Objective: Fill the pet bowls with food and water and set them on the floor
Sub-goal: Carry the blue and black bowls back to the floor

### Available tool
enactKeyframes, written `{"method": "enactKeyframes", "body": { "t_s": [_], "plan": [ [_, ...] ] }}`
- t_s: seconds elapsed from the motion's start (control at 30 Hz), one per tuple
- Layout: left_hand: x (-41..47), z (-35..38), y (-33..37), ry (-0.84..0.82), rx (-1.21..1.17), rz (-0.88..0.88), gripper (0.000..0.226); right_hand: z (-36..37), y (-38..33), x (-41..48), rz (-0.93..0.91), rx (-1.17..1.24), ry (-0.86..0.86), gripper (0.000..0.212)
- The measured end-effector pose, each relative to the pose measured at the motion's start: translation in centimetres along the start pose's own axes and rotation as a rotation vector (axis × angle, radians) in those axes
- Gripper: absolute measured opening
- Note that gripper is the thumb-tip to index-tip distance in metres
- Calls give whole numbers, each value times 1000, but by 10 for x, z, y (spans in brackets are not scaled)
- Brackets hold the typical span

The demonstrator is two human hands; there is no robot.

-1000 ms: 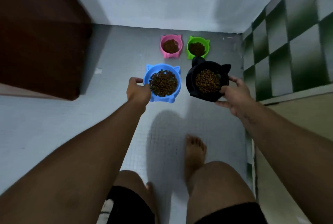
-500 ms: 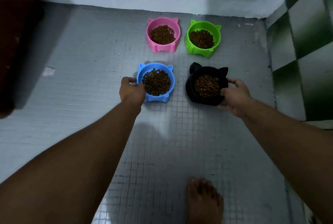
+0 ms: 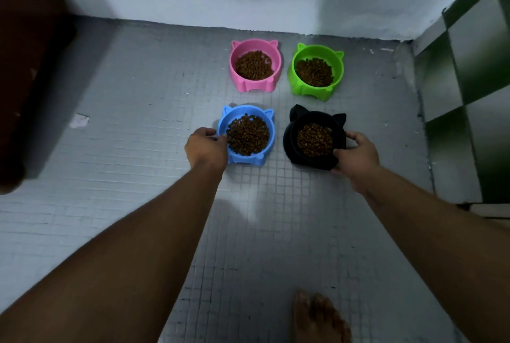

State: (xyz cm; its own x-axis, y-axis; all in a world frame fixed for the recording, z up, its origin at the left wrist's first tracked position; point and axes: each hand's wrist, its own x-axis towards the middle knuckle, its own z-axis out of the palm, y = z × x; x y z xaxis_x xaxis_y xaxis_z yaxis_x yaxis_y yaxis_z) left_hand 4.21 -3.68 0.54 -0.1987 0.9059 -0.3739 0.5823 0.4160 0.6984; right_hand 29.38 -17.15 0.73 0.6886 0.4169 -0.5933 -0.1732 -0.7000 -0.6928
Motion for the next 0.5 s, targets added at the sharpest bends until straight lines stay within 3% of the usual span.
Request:
{"method": "enactKeyframes", "body": {
  "t_s": [0.13,0.23,0.5],
  "plan": [
    [-14,-12,13,-10,-9,-33,33,-15,-4,-14,-25,-161,31,61],
    [-43,-44,38,-74,63,38,36,-38,-42,-57,-58,-223,56,56],
    [-178,-218,145,-276,202,280,39,-96,-169,-266,-160,-244,47,49]
  ]
}}
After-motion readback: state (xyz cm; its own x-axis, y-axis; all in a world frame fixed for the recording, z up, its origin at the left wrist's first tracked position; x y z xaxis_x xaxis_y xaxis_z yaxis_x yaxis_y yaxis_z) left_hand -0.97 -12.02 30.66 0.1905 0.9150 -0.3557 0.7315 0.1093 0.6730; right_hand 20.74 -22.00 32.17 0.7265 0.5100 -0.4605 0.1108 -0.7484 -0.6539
